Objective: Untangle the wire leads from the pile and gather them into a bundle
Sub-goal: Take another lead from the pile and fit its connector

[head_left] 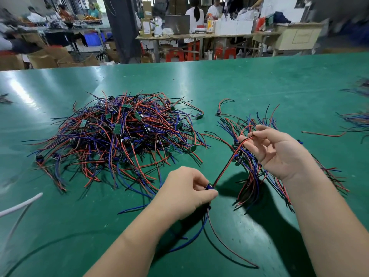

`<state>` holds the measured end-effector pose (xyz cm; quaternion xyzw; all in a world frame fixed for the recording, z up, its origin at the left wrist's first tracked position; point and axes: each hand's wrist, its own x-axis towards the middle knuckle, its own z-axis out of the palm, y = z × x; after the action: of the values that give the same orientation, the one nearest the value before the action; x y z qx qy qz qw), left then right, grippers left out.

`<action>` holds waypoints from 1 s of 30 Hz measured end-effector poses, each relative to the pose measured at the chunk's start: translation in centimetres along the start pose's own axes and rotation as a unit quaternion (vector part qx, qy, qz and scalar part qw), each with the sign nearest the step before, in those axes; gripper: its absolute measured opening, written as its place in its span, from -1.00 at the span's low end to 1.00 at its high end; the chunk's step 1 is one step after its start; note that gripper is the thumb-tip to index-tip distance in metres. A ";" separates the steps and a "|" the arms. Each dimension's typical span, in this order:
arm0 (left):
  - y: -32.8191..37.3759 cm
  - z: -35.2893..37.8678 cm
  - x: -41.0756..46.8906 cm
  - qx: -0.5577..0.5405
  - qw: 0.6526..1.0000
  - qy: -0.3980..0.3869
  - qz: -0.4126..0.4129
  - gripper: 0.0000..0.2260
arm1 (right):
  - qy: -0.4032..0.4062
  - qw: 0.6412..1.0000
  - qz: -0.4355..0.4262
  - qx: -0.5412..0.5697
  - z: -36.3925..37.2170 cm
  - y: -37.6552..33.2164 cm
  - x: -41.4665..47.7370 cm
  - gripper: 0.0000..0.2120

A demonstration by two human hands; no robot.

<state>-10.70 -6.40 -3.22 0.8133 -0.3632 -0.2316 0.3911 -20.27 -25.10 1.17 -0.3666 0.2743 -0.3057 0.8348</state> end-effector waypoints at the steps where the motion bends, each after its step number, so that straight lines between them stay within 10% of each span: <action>1: 0.0 0.1 0.0 -0.009 1.000 -0.009 -0.003 -0.83 | 0.003 1.000 -0.011 -0.001 0.1 0.2 0.0 -0.83; 9: 2.0 0.9 -0.4 -0.403 0.913 0.069 -0.007 -0.86 | -0.006 0.985 -0.088 -0.150 1.2 2.4 -0.2 -0.84; 16: 2.2 0.3 -0.4 -0.499 0.863 0.057 -0.049 -0.77 | -0.255 0.865 -0.191 -0.387 2.2 3.9 -2.6 -0.84; 20: 2.4 0.1 -0.5 -0.481 0.873 0.043 -0.072 -0.63 | -0.215 0.810 -0.242 -0.490 2.2 4.8 -2.2 -0.79; 25: 2.9 -0.2 -0.7 -0.463 0.881 0.043 -0.085 -0.69 | -0.126 0.843 -0.274 -0.445 1.7 4.2 -1.5 -0.75; 30: 2.7 -0.2 -0.9 -0.319 0.937 0.144 -0.004 -0.85 | 0.095 0.735 -0.350 -0.573 -0.5 1.8 -0.1 -0.86</action>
<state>-12.26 -6.80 -0.81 0.6718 -0.2066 -0.2175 0.6773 -20.12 -24.28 -0.48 -0.8146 0.3274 -0.3948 0.2710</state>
